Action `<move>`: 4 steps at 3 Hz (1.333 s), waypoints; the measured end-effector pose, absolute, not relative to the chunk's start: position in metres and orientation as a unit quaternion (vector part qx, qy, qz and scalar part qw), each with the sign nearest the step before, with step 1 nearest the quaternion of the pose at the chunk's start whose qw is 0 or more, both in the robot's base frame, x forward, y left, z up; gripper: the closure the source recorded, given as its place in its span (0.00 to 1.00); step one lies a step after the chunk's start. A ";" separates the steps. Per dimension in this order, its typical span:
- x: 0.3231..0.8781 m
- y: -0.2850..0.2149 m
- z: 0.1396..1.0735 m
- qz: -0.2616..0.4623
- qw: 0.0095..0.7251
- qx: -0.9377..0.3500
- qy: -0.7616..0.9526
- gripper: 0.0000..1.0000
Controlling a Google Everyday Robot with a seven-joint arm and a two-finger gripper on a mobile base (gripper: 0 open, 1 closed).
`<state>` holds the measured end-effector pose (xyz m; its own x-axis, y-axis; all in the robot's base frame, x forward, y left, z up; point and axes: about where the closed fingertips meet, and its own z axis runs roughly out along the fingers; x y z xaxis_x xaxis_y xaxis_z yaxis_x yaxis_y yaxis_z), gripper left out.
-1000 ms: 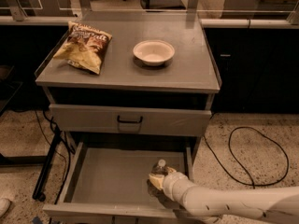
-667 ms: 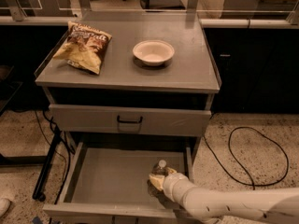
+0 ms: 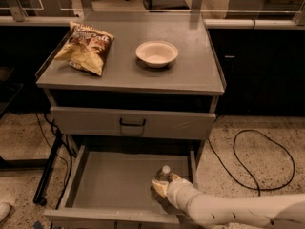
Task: Place water bottle into middle drawer
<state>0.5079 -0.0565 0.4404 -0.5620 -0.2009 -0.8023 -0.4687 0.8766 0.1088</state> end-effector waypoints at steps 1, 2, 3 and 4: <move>0.508 -0.056 0.440 0.157 0.427 -0.192 0.870 0.81; 0.508 -0.056 0.440 0.157 0.427 -0.192 0.870 0.51; 0.508 -0.056 0.440 0.157 0.427 -0.192 0.870 0.28; 0.508 -0.056 0.440 0.157 0.427 -0.192 0.870 0.05</move>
Offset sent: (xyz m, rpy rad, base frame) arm 0.0000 0.0000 0.0000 0.0000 0.0000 0.0000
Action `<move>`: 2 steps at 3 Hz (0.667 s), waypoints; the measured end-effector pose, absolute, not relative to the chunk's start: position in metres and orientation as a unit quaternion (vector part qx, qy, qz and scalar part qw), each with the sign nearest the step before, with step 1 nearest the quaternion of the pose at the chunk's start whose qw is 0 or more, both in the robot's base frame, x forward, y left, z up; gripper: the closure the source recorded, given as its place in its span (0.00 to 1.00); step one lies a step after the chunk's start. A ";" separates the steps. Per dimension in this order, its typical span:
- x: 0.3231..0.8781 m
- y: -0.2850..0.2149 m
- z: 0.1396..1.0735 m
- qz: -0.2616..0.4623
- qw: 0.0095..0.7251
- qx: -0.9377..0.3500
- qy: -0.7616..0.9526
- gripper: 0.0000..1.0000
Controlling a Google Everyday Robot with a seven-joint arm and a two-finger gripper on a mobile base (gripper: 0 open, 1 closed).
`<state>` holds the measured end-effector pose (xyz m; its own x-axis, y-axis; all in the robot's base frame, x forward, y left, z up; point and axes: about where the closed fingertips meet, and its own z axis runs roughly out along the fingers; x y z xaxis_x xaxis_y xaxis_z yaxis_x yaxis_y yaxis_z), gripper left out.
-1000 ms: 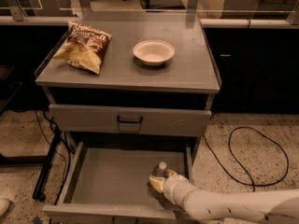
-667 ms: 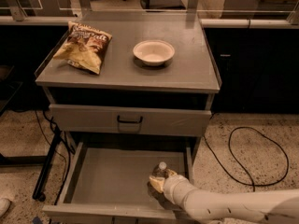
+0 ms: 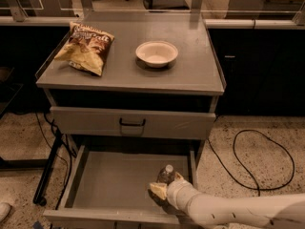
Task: Place water bottle into middle drawer
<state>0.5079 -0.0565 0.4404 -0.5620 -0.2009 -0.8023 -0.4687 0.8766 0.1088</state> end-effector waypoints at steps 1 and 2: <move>0.508 -0.056 0.440 0.157 0.427 -0.193 0.870 0.00; 0.508 -0.056 0.440 0.157 0.427 -0.193 0.870 0.00</move>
Offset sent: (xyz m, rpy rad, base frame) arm 0.0000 0.0000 0.0000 0.0000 0.0000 0.0000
